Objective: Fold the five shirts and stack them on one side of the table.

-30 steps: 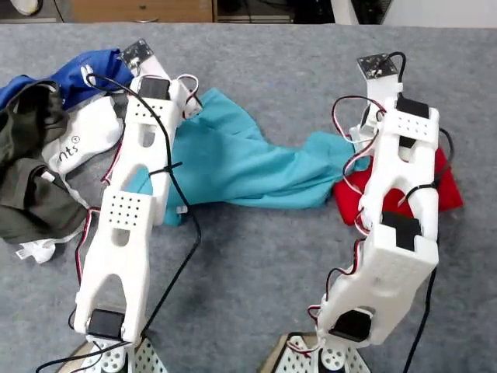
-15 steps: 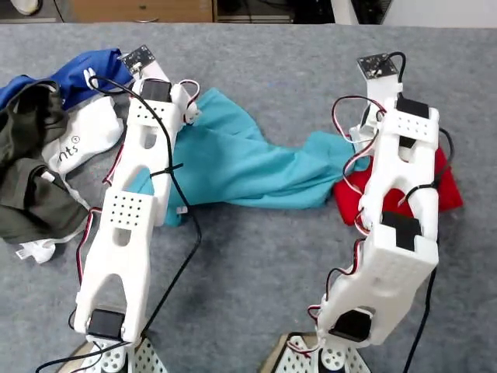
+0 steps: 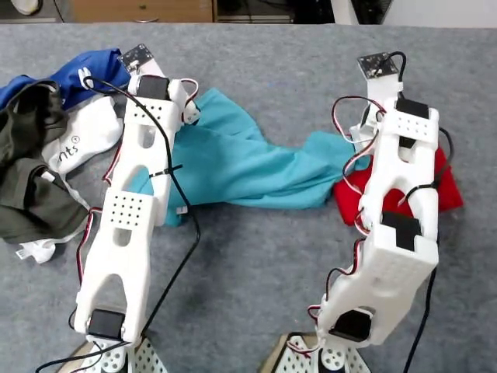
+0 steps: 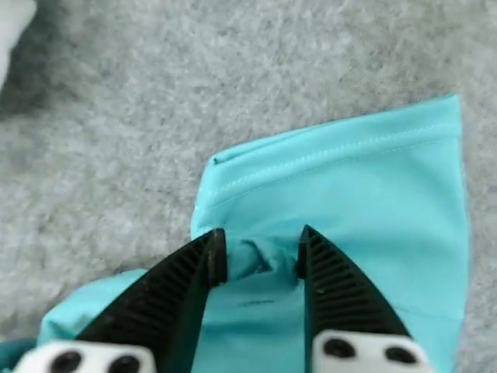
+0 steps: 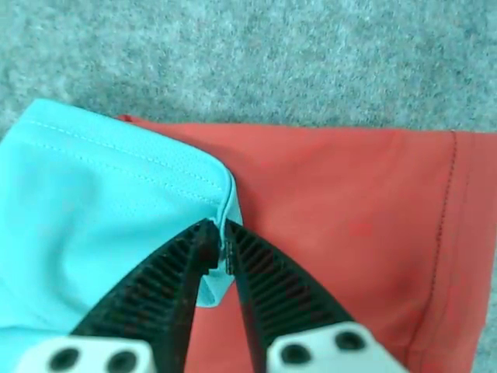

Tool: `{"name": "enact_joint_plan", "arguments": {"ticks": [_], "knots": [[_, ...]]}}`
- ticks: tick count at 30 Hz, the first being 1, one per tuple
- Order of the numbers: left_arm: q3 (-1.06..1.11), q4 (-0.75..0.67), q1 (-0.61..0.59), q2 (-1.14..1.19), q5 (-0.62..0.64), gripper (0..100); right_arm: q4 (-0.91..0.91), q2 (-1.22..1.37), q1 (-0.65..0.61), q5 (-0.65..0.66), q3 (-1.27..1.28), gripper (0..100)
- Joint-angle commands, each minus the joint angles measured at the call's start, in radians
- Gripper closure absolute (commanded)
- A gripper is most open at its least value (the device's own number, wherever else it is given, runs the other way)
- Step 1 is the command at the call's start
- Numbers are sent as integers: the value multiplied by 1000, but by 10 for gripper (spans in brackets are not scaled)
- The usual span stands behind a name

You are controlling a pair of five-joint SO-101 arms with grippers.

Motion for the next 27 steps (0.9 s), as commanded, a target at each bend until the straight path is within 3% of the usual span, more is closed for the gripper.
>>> {"name": "enact_joint_plan", "arguments": {"ticks": [1,17,27], "knots": [[-60,23,15,-61,6,829,-18,-4,-2,-11,-1,990],[-60,52,66,-61,2,828,-20,30,-2,-6,-10,990],[-60,81,21,-62,-120,829,-15,44,1,-9,-30,990]]}}
